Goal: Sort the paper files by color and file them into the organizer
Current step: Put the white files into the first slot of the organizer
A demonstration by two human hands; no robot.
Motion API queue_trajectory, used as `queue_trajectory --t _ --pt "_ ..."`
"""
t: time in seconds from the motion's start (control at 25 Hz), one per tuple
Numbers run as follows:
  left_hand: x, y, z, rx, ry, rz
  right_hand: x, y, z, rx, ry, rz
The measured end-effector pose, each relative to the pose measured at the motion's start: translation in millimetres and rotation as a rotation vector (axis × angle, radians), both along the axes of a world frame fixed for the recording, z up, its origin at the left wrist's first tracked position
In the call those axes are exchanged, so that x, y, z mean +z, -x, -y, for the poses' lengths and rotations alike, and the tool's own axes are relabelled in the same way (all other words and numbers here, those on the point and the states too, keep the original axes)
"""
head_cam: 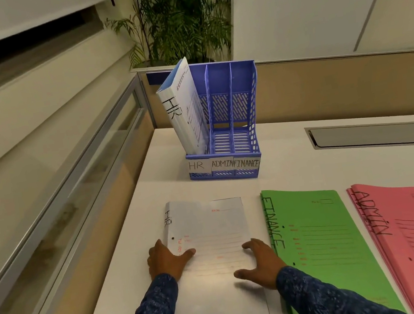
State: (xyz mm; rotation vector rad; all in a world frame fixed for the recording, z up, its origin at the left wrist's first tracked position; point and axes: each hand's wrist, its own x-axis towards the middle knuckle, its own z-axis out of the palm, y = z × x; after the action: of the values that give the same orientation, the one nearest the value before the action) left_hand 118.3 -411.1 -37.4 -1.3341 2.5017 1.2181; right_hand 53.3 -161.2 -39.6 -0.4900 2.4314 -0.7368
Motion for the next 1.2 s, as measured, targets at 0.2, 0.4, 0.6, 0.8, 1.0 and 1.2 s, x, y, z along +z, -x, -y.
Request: queue_trajectory --t 0.2,0.4,0.6,0.8,1.0,1.2 --pt "-1 -8 6 -0.004 -0.229 -0.16 2 -2 -2 -0.122 0.142 0.11" --pt "5 -12 11 0.01 -0.417 -0.308 9 9 -4 -0.27 0.277 0.248" --pt "30 -4 18 -0.009 -0.519 -0.46 26 24 -7 -0.369 0.435 0.27" --pt "73 15 9 -0.046 -0.547 -0.6 63 49 -3 -0.382 0.557 0.163" --pt "127 37 4 -0.007 -0.468 -0.808 96 61 12 -0.25 0.552 -0.162" --pt "179 65 6 0.01 -0.21 -1.032 114 66 45 -0.005 0.51 -0.295"
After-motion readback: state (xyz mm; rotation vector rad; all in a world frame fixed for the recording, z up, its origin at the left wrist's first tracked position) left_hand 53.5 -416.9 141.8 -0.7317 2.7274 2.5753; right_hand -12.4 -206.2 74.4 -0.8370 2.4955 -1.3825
